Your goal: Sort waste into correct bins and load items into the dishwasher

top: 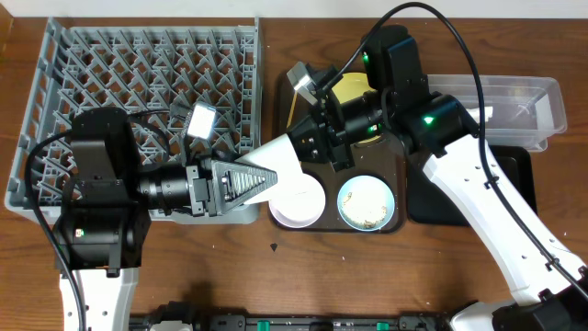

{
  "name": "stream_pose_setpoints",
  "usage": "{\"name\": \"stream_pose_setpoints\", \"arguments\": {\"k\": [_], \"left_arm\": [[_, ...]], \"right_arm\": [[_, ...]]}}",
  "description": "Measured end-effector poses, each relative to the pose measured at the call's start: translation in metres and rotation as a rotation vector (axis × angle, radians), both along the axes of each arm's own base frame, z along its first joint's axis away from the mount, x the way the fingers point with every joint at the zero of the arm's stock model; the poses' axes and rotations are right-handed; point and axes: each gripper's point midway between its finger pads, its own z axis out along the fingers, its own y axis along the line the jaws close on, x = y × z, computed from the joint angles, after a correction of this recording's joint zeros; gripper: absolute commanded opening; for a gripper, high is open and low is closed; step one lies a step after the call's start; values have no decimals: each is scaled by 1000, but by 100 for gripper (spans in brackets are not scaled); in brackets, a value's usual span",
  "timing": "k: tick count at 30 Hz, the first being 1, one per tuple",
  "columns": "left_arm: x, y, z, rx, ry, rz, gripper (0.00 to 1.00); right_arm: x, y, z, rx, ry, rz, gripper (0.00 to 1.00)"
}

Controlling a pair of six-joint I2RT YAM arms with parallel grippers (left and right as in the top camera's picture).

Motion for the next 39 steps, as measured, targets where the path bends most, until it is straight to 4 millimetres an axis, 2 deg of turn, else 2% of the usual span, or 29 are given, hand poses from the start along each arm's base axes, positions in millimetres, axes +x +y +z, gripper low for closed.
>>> {"name": "stream_pose_setpoints", "arguments": {"k": [1, 7, 10, 12, 14, 17, 21, 24, 28, 31, 36, 39], "left_arm": [[0, 0, 0, -1, 0, -2, 59], [9, 2, -6, 35, -10, 52, 59], [21, 7, -18, 97, 0, 136, 58], [28, 12, -31, 153, 29, 199, 59], [36, 21, -49, 233, 77, 282, 59], [48, 47, -85, 412, 163, 452, 59], [59, 100, -125, 694, 238, 707, 60], [66, 139, -141, 873, 260, 866, 60], [74, 180, -159, 1070, 303, 1010, 60], [83, 198, -178, 1181, 360, 1054, 60], [94, 210, -218, 1319, 474, 1009, 60], [97, 213, -239, 1375, 531, 970, 68]], "right_arm": [[2, 1, -1, -7, -5, -12, 35], [25, -3, -15, -94, 3, -147, 43], [53, -19, -32, -199, 33, -312, 45], [73, -37, -50, -298, 76, -442, 45], [84, -54, -68, -391, 126, -535, 46], [80, -69, -90, -512, 196, -587, 46], [66, -83, -114, -658, 246, -615, 45], [62, -85, -122, -709, 235, -624, 46], [54, -76, -127, -750, 185, -608, 46], [49, -70, -129, -766, 159, -596, 46], [44, -64, -131, -782, 138, -582, 46], [42, -62, -132, -788, 129, -578, 46]]}}
